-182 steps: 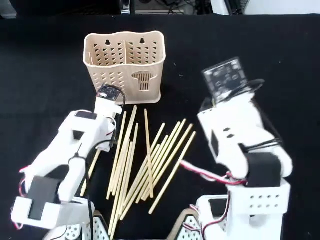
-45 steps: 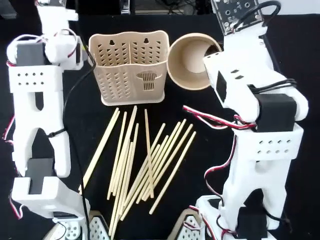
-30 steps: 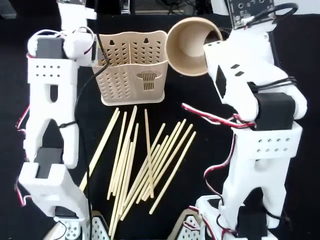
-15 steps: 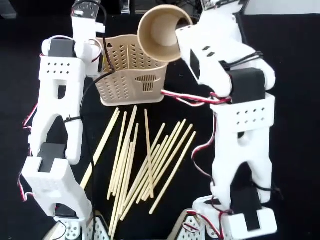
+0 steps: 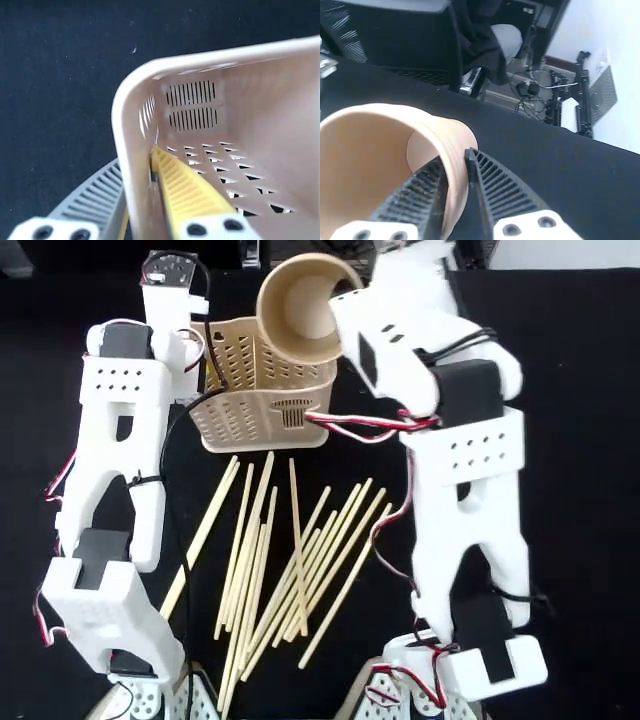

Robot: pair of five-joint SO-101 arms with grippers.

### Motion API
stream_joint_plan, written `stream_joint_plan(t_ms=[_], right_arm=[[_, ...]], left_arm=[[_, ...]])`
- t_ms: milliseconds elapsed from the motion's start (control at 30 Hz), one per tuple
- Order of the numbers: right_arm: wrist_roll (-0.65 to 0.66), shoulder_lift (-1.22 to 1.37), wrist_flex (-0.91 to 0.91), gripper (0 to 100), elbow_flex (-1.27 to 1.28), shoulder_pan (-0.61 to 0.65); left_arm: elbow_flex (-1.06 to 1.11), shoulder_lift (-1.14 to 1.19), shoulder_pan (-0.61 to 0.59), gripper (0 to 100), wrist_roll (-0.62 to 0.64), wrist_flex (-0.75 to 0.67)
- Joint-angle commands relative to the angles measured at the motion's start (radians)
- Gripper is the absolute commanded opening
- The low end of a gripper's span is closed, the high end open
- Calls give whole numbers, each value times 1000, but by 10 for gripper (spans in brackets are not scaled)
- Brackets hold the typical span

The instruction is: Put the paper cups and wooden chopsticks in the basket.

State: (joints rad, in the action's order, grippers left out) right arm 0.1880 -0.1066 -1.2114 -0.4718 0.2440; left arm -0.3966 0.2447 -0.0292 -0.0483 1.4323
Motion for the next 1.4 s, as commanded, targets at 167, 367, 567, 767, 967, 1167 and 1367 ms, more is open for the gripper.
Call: stream_joint_plan(t_ms=[167,367,567,767,967,1167,1367], right_arm=[[-9,42,14,12,19,35],[-9,65,25,12,50,34],[-9,54,74,12,124,40],[-9,41,44,12,124,40],[-6,30,-35,12,74,40],[0,-13,-52,12,73,38],[58,15,-38,12,68,38]], left_arm=[[28,-11,7,56,6,5],[24,-11,7,57,6,6],[25,-11,4,57,6,2],[22,-11,7,58,6,0],[21,-11,7,58,6,0],[21,-11,8,58,8,0],[25,-11,10,58,41,3]])
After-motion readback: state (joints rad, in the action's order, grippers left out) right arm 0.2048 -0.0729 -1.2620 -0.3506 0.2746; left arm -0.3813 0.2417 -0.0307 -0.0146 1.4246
